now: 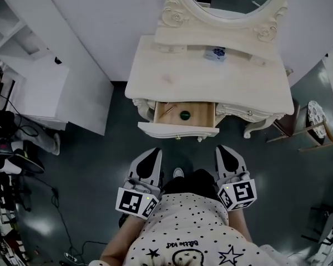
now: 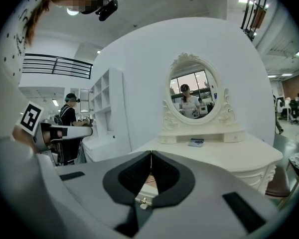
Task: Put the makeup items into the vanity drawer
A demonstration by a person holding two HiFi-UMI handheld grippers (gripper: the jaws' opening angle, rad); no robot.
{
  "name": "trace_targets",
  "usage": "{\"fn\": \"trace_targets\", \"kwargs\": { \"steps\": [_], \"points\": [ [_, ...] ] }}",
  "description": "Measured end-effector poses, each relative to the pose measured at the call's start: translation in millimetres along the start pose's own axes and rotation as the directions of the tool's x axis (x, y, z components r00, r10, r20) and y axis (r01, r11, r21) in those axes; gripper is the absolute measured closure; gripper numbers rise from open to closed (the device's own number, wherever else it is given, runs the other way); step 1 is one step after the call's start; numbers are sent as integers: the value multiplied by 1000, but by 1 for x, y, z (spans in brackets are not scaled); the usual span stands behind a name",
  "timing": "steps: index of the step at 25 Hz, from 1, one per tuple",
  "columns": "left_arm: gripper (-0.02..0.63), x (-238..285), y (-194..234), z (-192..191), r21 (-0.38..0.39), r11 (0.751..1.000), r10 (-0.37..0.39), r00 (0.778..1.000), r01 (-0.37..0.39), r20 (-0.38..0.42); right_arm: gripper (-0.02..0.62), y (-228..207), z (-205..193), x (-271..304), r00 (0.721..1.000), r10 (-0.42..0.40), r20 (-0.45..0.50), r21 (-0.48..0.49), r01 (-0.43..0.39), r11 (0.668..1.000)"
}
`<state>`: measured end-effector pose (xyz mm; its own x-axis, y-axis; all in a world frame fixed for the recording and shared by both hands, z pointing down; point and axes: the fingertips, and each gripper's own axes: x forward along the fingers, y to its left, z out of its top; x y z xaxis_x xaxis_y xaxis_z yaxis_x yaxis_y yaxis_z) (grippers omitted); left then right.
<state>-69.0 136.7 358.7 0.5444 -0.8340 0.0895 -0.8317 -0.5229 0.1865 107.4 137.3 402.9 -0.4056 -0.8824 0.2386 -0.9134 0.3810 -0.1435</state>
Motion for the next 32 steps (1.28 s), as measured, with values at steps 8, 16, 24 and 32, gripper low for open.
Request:
{"fn": "trace_targets", "kwargs": {
  "steps": [8, 16, 24, 32],
  "points": [
    [611, 15, 20, -2, -20, 999, 35, 999, -35, -9, 586, -4, 2, 29, 999, 29, -31, -11, -30, 1000],
    [611, 55, 44, 3, -38, 993, 112, 994, -112, -4, 586, -25, 16, 83, 993, 108, -53, -19, -109, 994],
    [611, 101, 65, 22, -44, 977, 211, 977, -209, 41, 586, -59, 40, 137, 981, 181, -69, -42, -184, 982],
    [611, 119, 75, 18, -50, 962, 271, 961, -268, 51, 586, -71, 45, 165, 965, 246, -89, -67, -252, 965]
  ]
}}
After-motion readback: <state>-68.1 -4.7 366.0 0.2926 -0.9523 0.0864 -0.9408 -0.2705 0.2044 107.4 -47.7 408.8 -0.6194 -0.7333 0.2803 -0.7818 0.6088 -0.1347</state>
